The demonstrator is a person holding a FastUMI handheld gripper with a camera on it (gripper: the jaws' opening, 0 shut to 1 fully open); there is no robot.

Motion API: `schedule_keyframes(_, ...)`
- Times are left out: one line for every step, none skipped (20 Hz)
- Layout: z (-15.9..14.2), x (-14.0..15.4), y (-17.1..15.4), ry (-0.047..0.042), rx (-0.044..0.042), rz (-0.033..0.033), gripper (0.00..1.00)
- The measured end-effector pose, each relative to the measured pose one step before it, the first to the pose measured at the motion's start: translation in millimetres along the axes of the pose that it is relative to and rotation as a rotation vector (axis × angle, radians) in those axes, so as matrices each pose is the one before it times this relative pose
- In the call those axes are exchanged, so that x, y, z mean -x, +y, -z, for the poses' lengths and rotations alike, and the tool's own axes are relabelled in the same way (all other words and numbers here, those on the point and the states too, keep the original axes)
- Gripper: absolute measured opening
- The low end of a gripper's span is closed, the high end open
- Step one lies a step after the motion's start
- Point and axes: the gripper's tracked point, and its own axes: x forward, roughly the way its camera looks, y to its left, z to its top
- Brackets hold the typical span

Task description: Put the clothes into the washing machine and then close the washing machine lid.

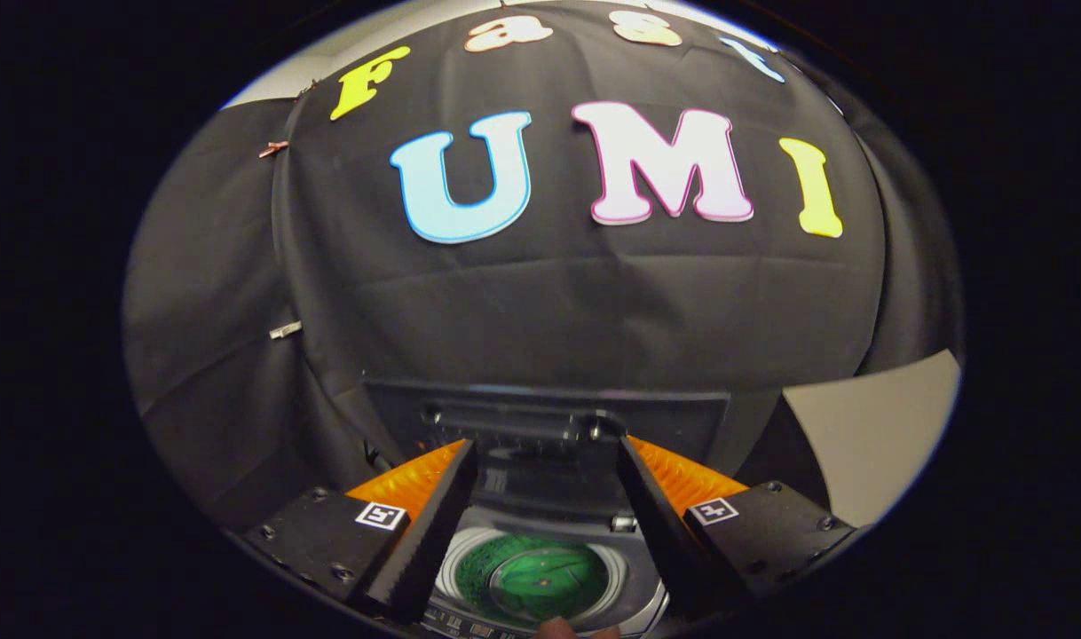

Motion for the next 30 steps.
schedule_keyframes(-9.34, -7.09, -1.72, -0.01484, 0.0077, 0.01158, 0.99)
schedule_keyframes(-10.56, -6.23, -2.71, -0.0167, 0.01089, 0.01341, 0.99)
schedule_keyframes(-12.0, -7.84, -3.5, -0.02339, 0.00648, 0.01661, 0.99)
schedule_keyframes(-8.55, -9.0, -2.62, -0.021, 0.00861, 0.01291, 0.99)
schedule_keyframes(-7.14, -8.48, -2.5, -0.01559, 0.01258, 0.01225, 0.99)
schedule_keyframes(-4.92, -8.87, -3.06, -0.0145, 0.01447, 0.0111, 0.99)
schedule_keyframes(-1.85, -10.92, -4.04, -0.00182, 0.00898, 0.01446, 0.99)
schedule_keyframes(2.56, -8.51, -4.23, 0.01131, -0.00125, 0.01721, 0.99)
schedule_keyframes(4.35, -8.63, -1.43, 0.02, -0.00823, 0.00882, 0.99)
schedule_keyframes(4.65, -8.0, -0.49, 0.01942, -0.0034, 0.00343, 0.99)
schedule_keyframes(4.63, -8.18, -0.46, 0.01763, 0.00767, 0.00167, 0.99)
schedule_keyframes(5.17, -7.81, -1.95, 0.01262, 0.01338, 0.00691, 0.99)
schedule_keyframes(3.57, -6.93, -1.45, 0.00819, 0.01138, 0.00594, 0.99)
schedule_keyframes(2.13, -5.39, -1.95, 0.01196, 0.00586, 0.00921, 0.99)
schedule_keyframes(3.73, -5.51, -1.46, 0.01455, -0.00352, 0.00871, 0.99)
schedule_keyframes(3.85, -2.15, 1.23, 0.01707, 0.00013, 0.00214, 0.99)
schedule_keyframes(6.13, -3.92, -0.32, 0.01606, 0.0015, -0.0007, 0.99)
schedule_keyframes(6.64, -3.74, -0.61, 0.02022, 0.00295, 0.00172, 0.99)
schedule_keyframes(1.22, -3.23, 1.95, 0.00448, -0.025, -0.01535, 1.0)
schedule_keyframes(2.13, -1.36, 0.24, 0.01067, -0.0373, 0.00052, 1.0)
schedule_keyframes(-5.54, 0.91, 4.02, -0.0132, -0.00422, -0.00238, 1.0)
schedule_keyframes(7.46, 0.25, -2.06, 0.0354, 0.00163, -0.01306, 1.0)
schedule_keyframes(2.18, 1.83, 0.05, 0.00917, 0.00351, -0.01768, 0.99)
schedule_keyframes(1.67, 1.5, 0.63, 0.0, 0.00215, -0.01115, 1.0)
schedule_keyframes(-1.02, 1.57, 1.01, -0.00733, 0.00366, -0.00417, 1.0)
schedule_keyframes(-2.03, 2.48, 0.25, -0.01444, 0.0042, -0.00281, 1.0)
schedule_keyframes(-0.87, 1.8, 0.72, -0.00533, 0.00156, -0.00084, 1.0)
schedule_keyframes(1.23, -0.49, -0.47, 0.00044, -0.00138, 0.00154, 1.0)
schedule_keyframes(0.6, 1.56, -0.2, 0.00135, 0.0002, 0.00294, 1.0)
schedule_keyframes(1.07, 1.47, 0.08, -0.00145, -0.00104, 0.00166, 1.0)
